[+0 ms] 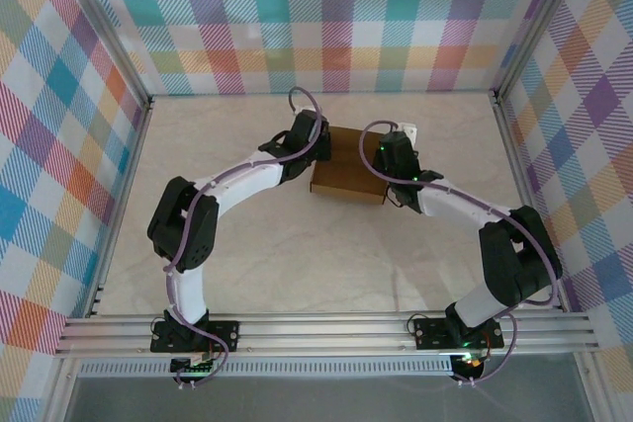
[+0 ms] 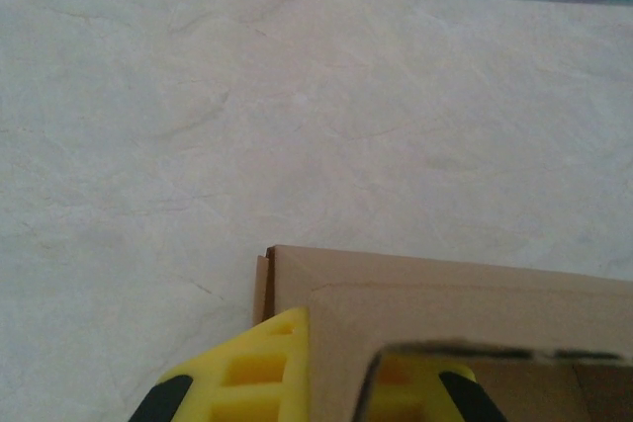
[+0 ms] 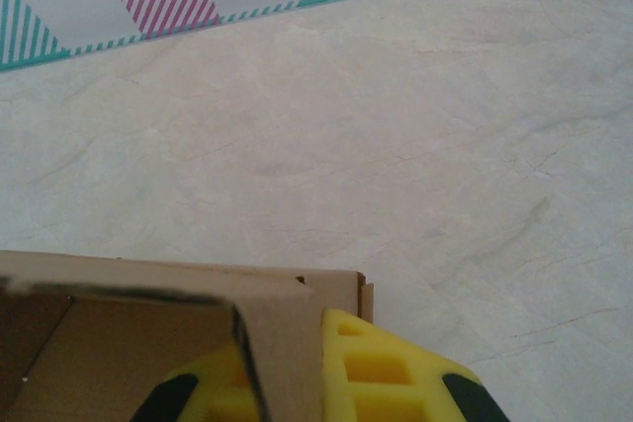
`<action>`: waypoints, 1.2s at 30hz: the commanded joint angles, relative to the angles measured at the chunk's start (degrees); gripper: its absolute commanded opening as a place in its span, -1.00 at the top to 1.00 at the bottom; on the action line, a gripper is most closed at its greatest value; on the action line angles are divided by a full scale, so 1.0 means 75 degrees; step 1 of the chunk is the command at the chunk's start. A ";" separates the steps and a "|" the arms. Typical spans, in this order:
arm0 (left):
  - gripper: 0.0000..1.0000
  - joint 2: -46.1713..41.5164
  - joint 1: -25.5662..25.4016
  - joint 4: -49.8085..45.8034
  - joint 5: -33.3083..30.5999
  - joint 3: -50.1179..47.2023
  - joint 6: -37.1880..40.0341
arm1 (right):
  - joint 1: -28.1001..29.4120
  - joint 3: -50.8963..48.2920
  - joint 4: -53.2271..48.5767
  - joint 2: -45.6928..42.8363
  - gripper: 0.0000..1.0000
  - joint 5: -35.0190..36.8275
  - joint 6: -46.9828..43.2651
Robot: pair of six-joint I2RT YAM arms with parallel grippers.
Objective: Fold the paper box
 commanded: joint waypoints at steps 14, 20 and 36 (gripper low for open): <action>1.00 -0.0117 -0.0308 0.1410 -0.0609 -0.1625 -0.0271 | 0.0741 -0.1579 0.2822 -0.0265 1.00 0.0488 0.0377; 1.00 -0.0301 -0.0400 0.1881 -0.0679 -0.2116 -0.0307 | 0.0967 -0.1862 0.2941 -0.0477 1.00 0.0500 0.0138; 1.00 -0.0355 -0.0461 0.3170 -0.1282 -0.3335 -0.0159 | 0.1274 -0.2493 0.3036 -0.0957 0.34 0.0221 -0.0010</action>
